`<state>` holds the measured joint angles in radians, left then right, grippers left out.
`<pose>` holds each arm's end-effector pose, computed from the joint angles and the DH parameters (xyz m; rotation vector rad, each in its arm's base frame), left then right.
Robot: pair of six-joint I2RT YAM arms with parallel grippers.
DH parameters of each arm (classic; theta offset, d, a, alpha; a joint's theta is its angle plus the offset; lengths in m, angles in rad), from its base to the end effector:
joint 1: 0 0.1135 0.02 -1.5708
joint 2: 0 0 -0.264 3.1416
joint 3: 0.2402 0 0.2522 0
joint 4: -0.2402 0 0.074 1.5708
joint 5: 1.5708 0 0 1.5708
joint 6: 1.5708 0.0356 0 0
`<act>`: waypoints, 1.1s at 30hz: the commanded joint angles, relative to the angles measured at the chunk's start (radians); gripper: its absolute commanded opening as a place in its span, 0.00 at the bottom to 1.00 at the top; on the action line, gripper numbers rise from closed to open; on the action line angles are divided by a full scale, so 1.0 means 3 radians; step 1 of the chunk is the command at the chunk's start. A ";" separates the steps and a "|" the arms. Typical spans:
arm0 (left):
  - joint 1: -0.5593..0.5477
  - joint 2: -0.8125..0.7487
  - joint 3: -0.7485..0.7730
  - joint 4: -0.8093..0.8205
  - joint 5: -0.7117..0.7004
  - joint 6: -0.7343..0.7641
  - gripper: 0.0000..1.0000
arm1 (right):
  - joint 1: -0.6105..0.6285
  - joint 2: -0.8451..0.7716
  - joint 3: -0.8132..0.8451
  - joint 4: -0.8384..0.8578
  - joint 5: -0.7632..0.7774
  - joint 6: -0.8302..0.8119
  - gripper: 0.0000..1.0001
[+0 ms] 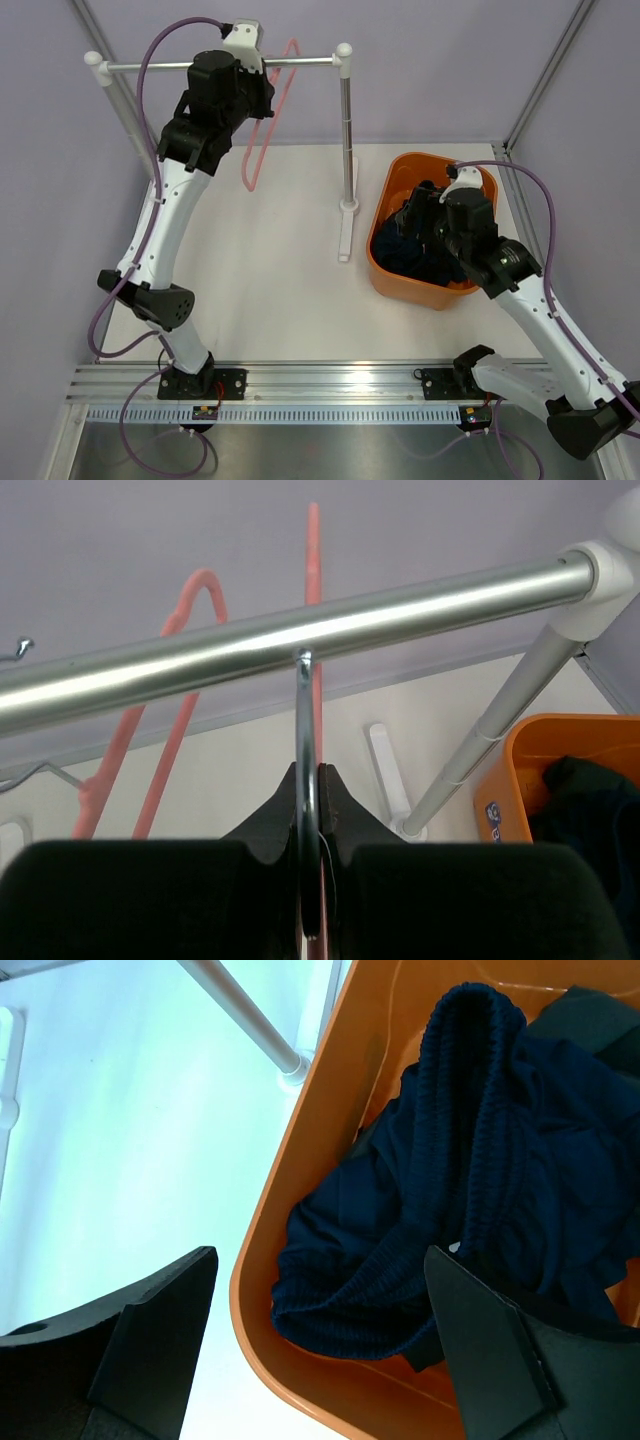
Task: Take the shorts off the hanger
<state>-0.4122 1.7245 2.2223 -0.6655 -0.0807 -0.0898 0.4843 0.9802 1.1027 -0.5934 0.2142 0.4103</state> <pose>0.3264 -0.1396 0.5258 0.2215 1.7331 -0.2982 0.1856 0.0891 0.3729 0.0590 2.0465 0.3437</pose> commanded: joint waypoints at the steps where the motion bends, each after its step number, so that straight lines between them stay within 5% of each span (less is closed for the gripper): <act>1: 0.0019 0.0168 0.0231 0.0275 -0.0074 0.0034 0.00 | -0.0009 -0.0051 -0.0035 0.0152 -0.0100 -0.0079 0.93; 33: 0.0157 0.0577 0.0299 0.0423 -0.0043 -0.0038 0.00 | -0.0009 0.0036 -0.0132 0.0311 -0.0279 -0.0074 0.93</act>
<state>-0.3725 1.9038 2.2978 -0.5873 -0.1013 -0.0910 0.4843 0.9859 1.0660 -0.5423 0.1551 0.3996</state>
